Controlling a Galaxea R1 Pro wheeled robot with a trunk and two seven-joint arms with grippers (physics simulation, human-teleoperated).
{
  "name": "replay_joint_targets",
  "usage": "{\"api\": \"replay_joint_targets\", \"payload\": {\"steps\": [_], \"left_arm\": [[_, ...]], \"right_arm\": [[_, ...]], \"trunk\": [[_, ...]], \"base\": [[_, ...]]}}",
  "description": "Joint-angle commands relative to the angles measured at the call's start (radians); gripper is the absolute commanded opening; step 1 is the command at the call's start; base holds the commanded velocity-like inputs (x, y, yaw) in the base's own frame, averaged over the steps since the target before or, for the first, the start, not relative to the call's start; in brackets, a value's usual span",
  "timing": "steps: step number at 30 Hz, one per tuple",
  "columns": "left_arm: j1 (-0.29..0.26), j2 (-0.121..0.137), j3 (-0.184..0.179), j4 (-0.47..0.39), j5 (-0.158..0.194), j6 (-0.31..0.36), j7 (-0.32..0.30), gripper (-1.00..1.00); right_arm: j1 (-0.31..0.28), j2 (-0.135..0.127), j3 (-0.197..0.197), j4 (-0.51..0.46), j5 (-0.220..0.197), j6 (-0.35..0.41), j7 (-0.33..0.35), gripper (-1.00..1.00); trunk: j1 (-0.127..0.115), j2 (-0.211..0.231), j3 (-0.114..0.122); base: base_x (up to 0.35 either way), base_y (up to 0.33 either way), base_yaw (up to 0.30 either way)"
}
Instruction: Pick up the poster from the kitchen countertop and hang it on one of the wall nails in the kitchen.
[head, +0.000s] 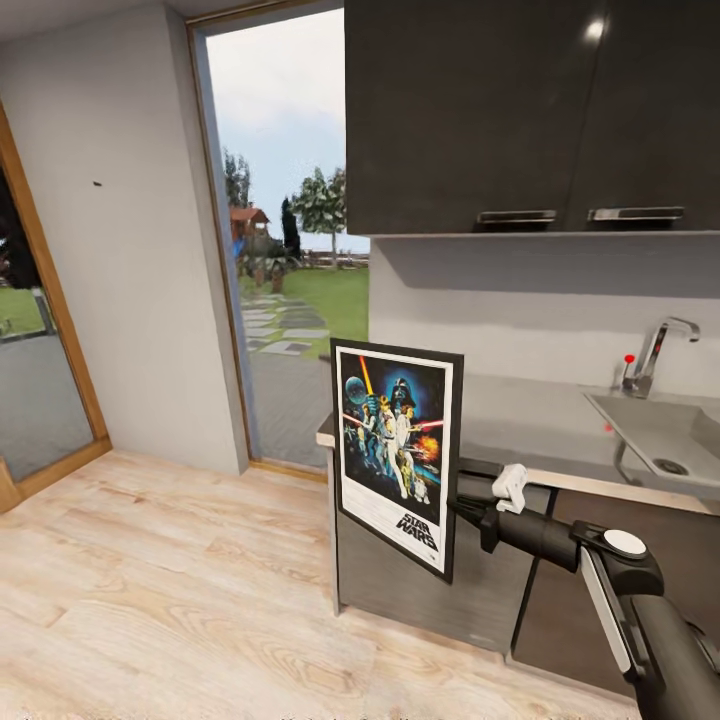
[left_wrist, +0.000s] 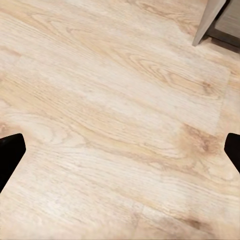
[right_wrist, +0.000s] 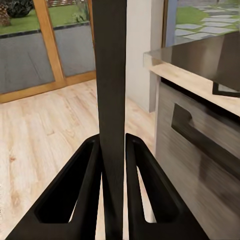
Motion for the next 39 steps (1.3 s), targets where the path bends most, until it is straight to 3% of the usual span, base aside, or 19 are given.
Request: {"api": "replay_joint_targets", "payload": {"steps": [1, 6, 15, 35, 39], "left_arm": [[0.0, 0.0, 0.003, -0.001, 0.0, -0.001, -0.006, 1.0], [0.0, 0.0, 0.002, 0.0, 0.0, -0.001, -0.005, 1.0], [0.0, 0.0, 0.001, 0.001, 0.0, 0.0, -0.005, 1.0], [0.0, 0.0, 0.0, 0.001, 0.0, 0.003, -0.006, 1.0], [0.0, 0.0, 0.0, 0.001, -0.001, 0.003, -0.006, 1.0]], "right_arm": [[-0.001, 0.0, -0.001, -0.001, 0.001, 0.009, 0.008, -1.0], [-0.001, 0.0, -0.001, 0.0, 0.001, 0.009, 0.008, -1.0], [-0.001, 0.0, -0.001, 0.0, 0.001, 0.009, 0.008, -1.0], [-0.001, 0.0, -0.001, 0.001, 0.0, 0.01, 0.009, -1.0], [-0.001, 0.0, -0.002, 0.002, -0.01, 0.009, 0.036, -1.0]], "trunk": [[0.0, -0.001, -0.003], [0.0, -0.001, -0.011], [-0.027, 0.048, -0.003], [-0.103, 0.188, 0.029], [-0.119, 0.216, 0.04]], "base": [[0.0, 0.0, 0.0], [0.0, 0.0, 0.0], [0.0, 0.0, 0.0], [0.0, 0.0, 0.0], [0.0, 0.0, 0.0]]}}
